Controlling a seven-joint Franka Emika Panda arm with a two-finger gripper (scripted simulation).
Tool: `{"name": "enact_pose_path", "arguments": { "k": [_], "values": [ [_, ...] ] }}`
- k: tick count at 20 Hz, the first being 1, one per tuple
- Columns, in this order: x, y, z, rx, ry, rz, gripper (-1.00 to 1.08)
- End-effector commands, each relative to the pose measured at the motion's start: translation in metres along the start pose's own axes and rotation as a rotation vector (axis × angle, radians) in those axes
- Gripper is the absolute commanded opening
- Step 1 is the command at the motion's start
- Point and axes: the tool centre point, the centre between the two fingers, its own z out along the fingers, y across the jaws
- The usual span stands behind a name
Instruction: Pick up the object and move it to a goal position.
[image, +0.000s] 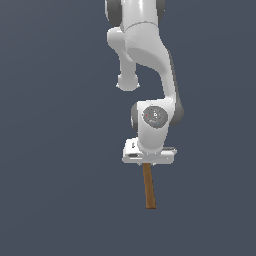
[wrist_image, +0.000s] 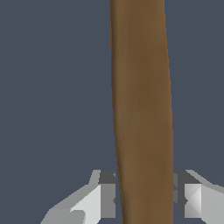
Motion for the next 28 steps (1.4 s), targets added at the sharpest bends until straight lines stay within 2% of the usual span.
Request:
{"name": "enact_pose_path", "arguments": {
  "k": [1, 10, 17, 22, 28],
  "values": [
    [0.016, -0.009, -0.029, 0.012, 0.034, -0.046, -1.0],
    [0.07, -0.061, -0.171, 0.078, 0.179, -0.282, -1.0],
    [0.088, -0.097, -0.27, 0.126, 0.274, -0.439, -1.0],
    [0.091, -0.112, -0.314, 0.148, 0.315, -0.508, -1.0],
    [0.091, -0.12, -0.338, 0.16, 0.337, -0.546, -1.0]
  ]
}}
